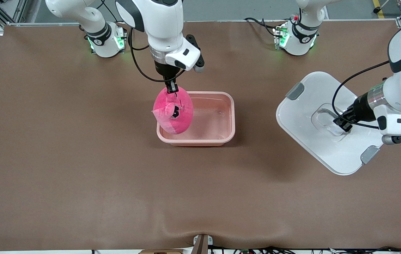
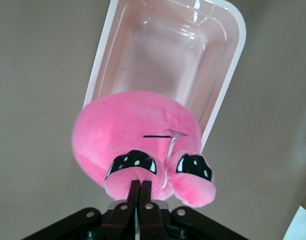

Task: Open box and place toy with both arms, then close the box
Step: 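Lower the plush into the pink tub and open the right gripper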

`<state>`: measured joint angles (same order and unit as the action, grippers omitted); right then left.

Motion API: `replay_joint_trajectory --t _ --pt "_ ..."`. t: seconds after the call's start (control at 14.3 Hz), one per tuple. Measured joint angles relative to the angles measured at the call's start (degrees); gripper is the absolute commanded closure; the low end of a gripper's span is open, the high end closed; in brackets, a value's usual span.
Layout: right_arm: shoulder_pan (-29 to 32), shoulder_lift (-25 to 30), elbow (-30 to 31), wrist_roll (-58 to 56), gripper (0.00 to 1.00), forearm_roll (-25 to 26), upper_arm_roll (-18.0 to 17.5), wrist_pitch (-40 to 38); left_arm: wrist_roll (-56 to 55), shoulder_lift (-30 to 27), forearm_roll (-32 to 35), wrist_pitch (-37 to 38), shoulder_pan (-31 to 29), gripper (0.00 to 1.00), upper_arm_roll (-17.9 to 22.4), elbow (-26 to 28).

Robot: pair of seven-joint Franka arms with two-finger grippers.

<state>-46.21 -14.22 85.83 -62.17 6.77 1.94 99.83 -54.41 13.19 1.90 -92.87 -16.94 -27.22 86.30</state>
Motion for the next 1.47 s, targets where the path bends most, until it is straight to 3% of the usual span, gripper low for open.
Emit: replay_joint_trajectory --t 0.91,0.98,1.05,1.12,1.19,1.47 --pt "-0.1 -0.2 1.6 0.0 1.00 0.4 0.0 0.6 5.5 -0.2 0.0 3.0 -1.9 1.00 0.0 -0.2" --pt "-0.1 -0.3 1.7 0.0 0.86 0.4 0.1 0.6 5.6 -0.2 0.0 3.1 -2.0 1.00 0.0 -0.2" --pt "-0.1 -0.3 1.8 0.0 0.55 0.5 0.2 0.6 5.6 -0.2 0.0 3.1 -2.1 1.00 0.0 -0.2" --pt "-0.1 -0.4 1.8 0.0 0.17 0.5 0.3 0.6 5.6 -0.2 0.0 3.1 -2.1 1.00 0.0 -0.2" --pt "-0.1 -0.5 1.8 0.0 0.00 0.5 0.4 0.7 5.6 -0.2 0.0 3.1 -2.1 1.00 -0.1 -0.2" --pt "-0.2 -0.5 1.6 0.0 0.00 3.7 0.4 2.2 5.6 -0.2 0.0 3.1 -2.1 1.00 -0.4 -0.2"
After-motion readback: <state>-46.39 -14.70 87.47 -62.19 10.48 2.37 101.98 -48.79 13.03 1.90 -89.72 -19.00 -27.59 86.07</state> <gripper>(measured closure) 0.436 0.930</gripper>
